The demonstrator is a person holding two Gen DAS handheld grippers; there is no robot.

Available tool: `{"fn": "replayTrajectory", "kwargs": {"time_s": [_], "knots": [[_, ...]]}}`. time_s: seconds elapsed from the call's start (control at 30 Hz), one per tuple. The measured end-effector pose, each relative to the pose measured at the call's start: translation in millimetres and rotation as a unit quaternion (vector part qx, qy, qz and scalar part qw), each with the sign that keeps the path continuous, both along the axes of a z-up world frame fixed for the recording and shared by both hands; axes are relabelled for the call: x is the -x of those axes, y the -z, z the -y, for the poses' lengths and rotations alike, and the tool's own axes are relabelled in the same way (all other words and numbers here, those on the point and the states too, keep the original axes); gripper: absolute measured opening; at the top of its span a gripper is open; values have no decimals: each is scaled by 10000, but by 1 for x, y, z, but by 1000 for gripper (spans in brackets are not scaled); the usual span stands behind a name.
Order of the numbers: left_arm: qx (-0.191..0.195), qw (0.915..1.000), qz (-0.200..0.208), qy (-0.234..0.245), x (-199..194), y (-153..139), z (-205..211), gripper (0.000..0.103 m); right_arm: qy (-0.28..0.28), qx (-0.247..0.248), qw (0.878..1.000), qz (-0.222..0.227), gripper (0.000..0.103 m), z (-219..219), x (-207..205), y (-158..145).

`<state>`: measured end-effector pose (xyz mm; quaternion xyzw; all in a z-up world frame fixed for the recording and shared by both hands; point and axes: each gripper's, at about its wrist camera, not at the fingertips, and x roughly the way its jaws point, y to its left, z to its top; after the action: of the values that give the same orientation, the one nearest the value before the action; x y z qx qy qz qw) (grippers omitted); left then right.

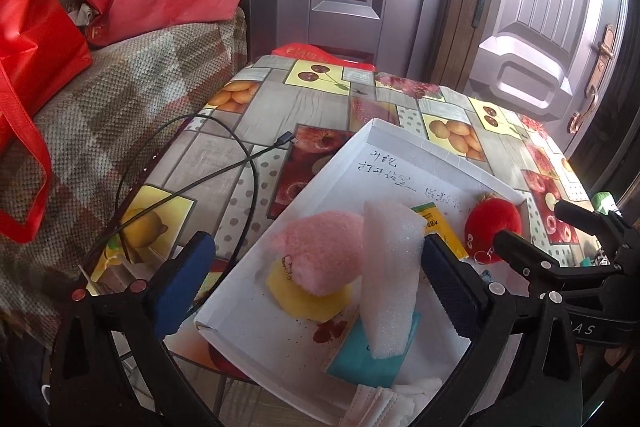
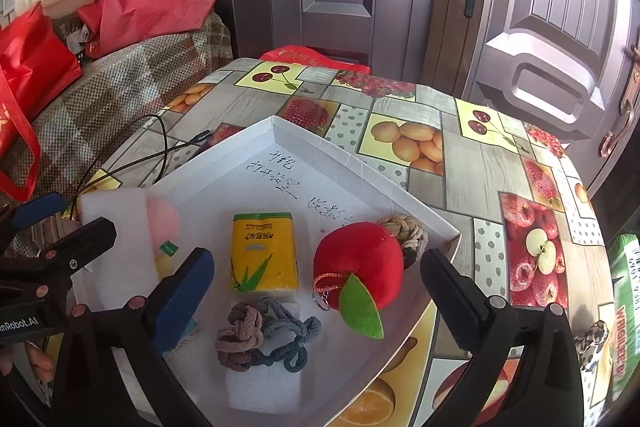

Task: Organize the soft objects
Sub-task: 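Release the foam strip into the tray with the left gripper while the right releases the apple plush, then move the left gripper to the green scouring sponge while the right moves to the cow-print cloth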

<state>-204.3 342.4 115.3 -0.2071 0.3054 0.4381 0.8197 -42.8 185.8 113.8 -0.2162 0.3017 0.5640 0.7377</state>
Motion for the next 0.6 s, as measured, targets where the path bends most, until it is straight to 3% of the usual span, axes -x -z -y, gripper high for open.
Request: {"fn": "replayTrajectory", "kwargs": {"time_s": [0.4,0.6], "knots": [[-412,9976,382,412,5,-52,44,103,482,-496,9973,232,103,63,2,-52],[-577,9907,758,976,0,-80,72,103,1206,-1336,9822,532,103,137,-19,-110]]}}
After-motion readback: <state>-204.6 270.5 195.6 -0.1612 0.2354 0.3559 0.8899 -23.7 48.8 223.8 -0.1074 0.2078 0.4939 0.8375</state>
